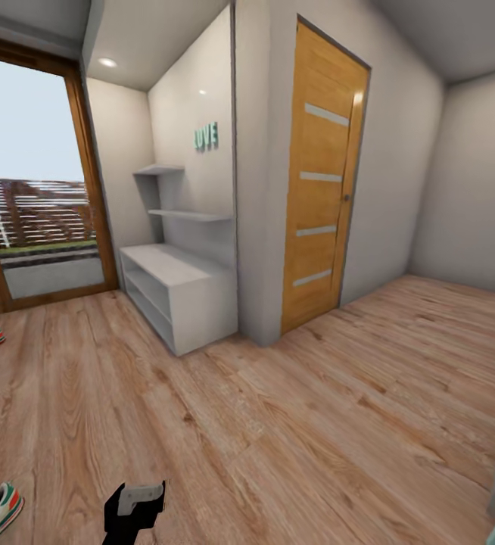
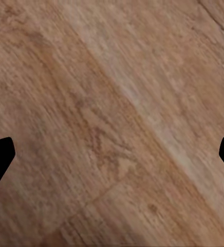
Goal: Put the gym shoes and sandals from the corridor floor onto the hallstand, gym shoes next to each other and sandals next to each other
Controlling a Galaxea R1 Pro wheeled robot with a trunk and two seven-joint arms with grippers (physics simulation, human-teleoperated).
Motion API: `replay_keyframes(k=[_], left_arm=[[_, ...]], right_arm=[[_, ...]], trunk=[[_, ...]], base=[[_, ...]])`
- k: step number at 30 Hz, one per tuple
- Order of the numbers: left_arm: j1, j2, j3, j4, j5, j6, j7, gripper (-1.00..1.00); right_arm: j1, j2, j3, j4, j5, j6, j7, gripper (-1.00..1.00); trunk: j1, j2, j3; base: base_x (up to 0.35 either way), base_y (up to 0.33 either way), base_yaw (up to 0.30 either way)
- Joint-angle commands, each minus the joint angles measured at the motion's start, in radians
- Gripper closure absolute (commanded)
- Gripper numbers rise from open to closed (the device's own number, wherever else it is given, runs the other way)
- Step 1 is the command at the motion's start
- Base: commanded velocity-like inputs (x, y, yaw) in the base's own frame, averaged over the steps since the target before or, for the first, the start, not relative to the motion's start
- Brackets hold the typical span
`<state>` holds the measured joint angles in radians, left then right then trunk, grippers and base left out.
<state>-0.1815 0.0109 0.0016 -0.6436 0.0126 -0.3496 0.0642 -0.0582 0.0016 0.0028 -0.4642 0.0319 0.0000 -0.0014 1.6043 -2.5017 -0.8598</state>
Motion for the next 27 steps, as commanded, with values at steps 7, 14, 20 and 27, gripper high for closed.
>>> replay_keyframes(k=[7, 14, 20, 27], left_arm=[[-0.001, -0.002, -0.002, 0.001, 0.001, -0.002, 0.003, -1.0], [-0.001, -0.002, -0.002, 0.001, 0.001, -0.002, 0.003, -1.0], [-0.001, -0.002, -0.002, 0.001, 0.001, -0.002, 0.003, -1.0], [-0.001, -0.002, -0.002, 0.001, 0.001, -0.002, 0.003, -1.0]], right_arm=[[0.0, 0.0, 0.0, -0.001, 0.003, 0.0, 0.0, -1.0], [0.0, -0.001, 0.0, -0.001, 0.003, 0.0, 0.0, -1.0], [0.0, 0.0, 0.0, -0.001, 0.003, 0.0, 0.0, -1.0], [0.0, 0.0, 0.0, -0.001, 0.003, 0.0, 0.0, -1.0]], trunk=[[0.0, 0.0, -0.001], [0.0, 0.0, -0.001], [0.0, 0.0, -0.001], [0.0, 0.0, -0.001]], base=[[0.079, 0.0, 0.292], [0.292, 0.0, 0.292], [0.337, 0.0, 0.292], [0.345, 0.0, 0.259]])
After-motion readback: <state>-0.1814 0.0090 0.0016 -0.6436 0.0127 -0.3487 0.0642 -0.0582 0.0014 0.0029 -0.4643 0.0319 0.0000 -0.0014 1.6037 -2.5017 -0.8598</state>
